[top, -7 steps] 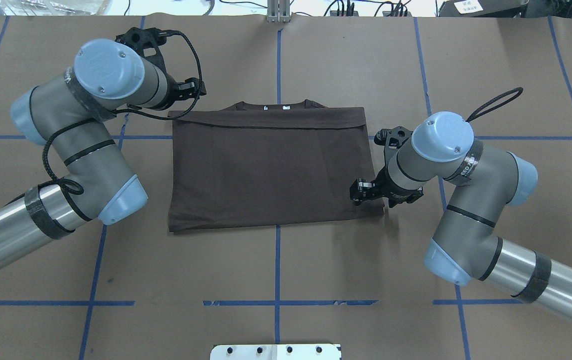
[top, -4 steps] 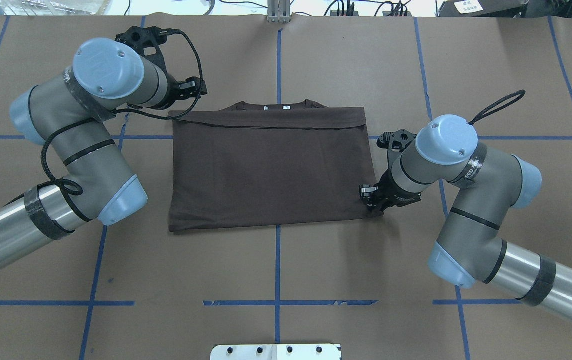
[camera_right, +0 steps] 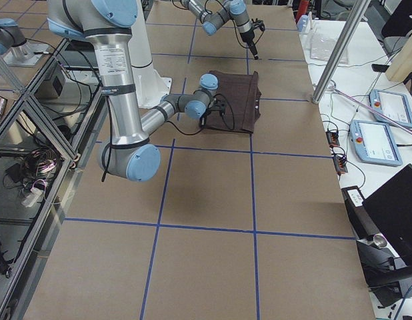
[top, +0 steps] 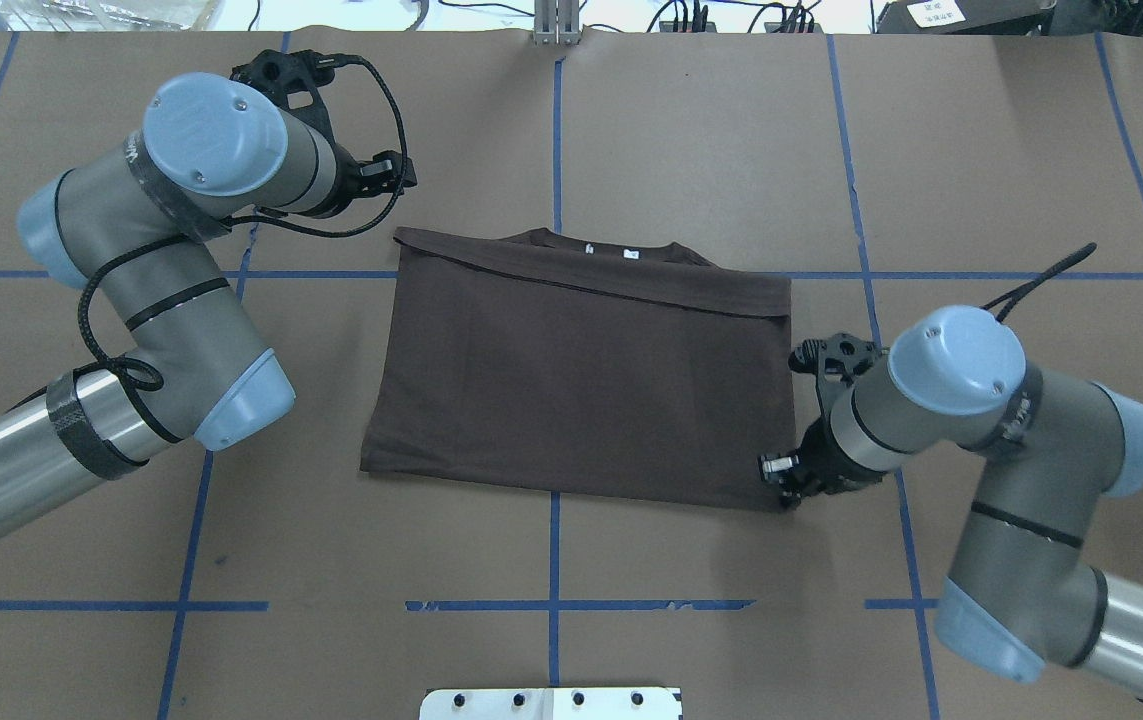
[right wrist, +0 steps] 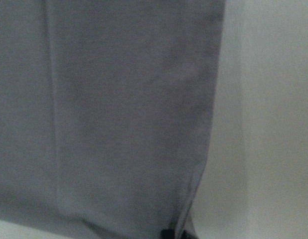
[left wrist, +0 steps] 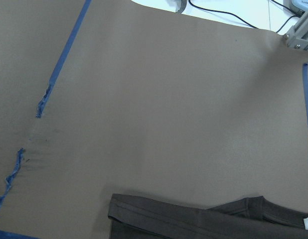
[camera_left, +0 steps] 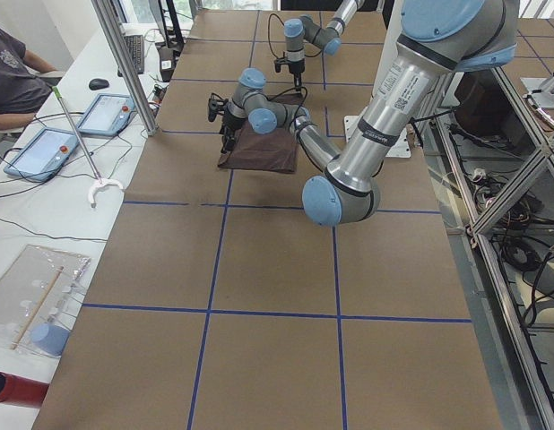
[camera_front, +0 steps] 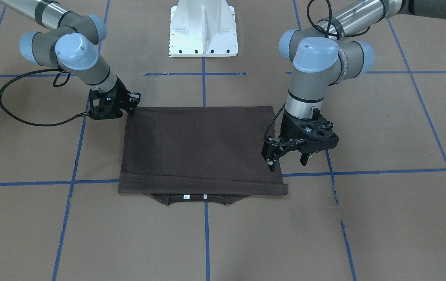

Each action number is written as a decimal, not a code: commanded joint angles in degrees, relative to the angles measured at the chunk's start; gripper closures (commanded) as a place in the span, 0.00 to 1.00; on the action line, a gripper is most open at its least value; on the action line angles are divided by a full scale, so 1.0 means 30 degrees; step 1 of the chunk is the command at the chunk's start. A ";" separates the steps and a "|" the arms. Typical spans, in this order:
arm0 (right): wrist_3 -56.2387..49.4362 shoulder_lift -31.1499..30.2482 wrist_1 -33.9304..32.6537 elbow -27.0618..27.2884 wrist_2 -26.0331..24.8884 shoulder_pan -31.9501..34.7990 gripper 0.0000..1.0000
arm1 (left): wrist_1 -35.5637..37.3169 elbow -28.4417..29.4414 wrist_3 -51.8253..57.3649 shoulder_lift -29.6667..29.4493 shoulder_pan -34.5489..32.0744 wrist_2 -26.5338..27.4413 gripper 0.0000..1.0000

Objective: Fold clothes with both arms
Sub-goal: 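Drag the folded shirt with the right gripper while the left gripper reaches its other corner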

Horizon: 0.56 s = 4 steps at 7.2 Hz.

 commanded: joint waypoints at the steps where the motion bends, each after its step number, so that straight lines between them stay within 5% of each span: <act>1: 0.3630 -0.2791 -0.0004 0.3284 -0.0830 -0.4318 1.00 | 0.0000 -0.0010 -0.0526 0.0045 0.0260 0.0006 0.00; 2: 0.5101 -0.3814 0.0025 0.4485 -0.1938 -0.6197 1.00 | 0.0000 -0.0039 -0.0964 0.0045 0.0582 0.0006 0.00; 3: 0.6102 -0.3911 0.0055 0.5019 -0.1978 -0.6389 0.01 | 0.0000 -0.0214 -0.1113 0.0045 0.0643 -0.0081 0.00; 4: 0.6605 -0.3796 0.0084 0.5402 -0.2094 -0.6420 0.00 | 0.0087 -0.0738 -0.1318 0.0190 0.1166 -0.0429 0.00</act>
